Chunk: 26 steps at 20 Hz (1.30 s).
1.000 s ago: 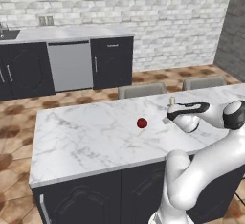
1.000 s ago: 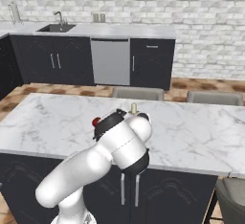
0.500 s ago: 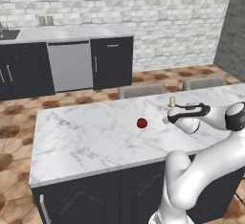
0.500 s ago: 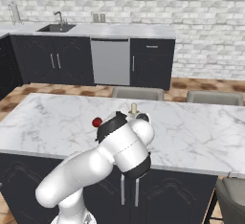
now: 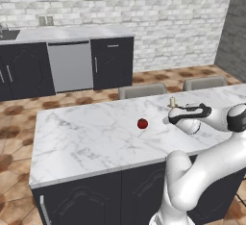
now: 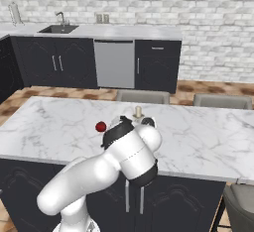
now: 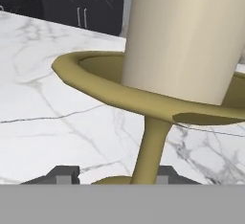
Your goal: Pick the candle and candle from the dining table and place them in the open cabinet. Close the cabinet after placing the objects.
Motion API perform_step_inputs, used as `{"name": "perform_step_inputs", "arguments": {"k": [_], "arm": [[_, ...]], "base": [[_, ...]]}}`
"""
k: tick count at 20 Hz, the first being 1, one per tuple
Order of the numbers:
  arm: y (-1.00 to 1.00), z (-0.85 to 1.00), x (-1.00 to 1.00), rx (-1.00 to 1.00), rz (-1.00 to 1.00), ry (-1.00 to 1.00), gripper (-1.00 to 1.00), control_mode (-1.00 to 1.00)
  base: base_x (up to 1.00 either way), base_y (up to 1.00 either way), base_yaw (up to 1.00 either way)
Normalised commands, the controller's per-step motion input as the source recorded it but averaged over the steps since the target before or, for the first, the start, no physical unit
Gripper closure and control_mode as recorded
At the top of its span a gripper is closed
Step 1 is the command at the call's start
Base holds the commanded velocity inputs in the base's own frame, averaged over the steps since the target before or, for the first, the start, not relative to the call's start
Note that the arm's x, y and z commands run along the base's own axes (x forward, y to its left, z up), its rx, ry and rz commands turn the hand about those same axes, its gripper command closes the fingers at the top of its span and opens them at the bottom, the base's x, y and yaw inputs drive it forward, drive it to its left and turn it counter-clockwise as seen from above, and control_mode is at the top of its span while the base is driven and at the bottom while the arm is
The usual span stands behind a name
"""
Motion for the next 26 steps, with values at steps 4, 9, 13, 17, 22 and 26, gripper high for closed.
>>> {"name": "perform_step_inputs", "arguments": {"k": [4, 9, 13, 17, 22, 26], "arm": [[0.05, -0.01, -0.2, 0.02, 0.03, -0.15, 1.0, -1.0], [0.0, 0.08, -0.24, 0.01, 0.0, -0.14, 1.0, -1.0], [0.0, 0.33, -0.22, 0.0, 0.0, -0.08, 1.0, -1.0], [0.0, 0.55, -0.09, 0.0, 0.0, -0.02, 1.0, -1.0], [0.0, 0.59, -0.12, -0.01, 0.0, 0.0, 1.0, -1.0], [0.0, 0.61, -0.22, -0.03, 0.0, 0.0, 1.0, -1.0]], "base": [[0.0, 0.0, 0.0], [0.0, 0.0, 0.0], [0.0, 0.0, 0.0], [0.0, 0.0, 0.0], [0.0, 0.0, 0.0], [0.0, 0.0, 0.0]]}}
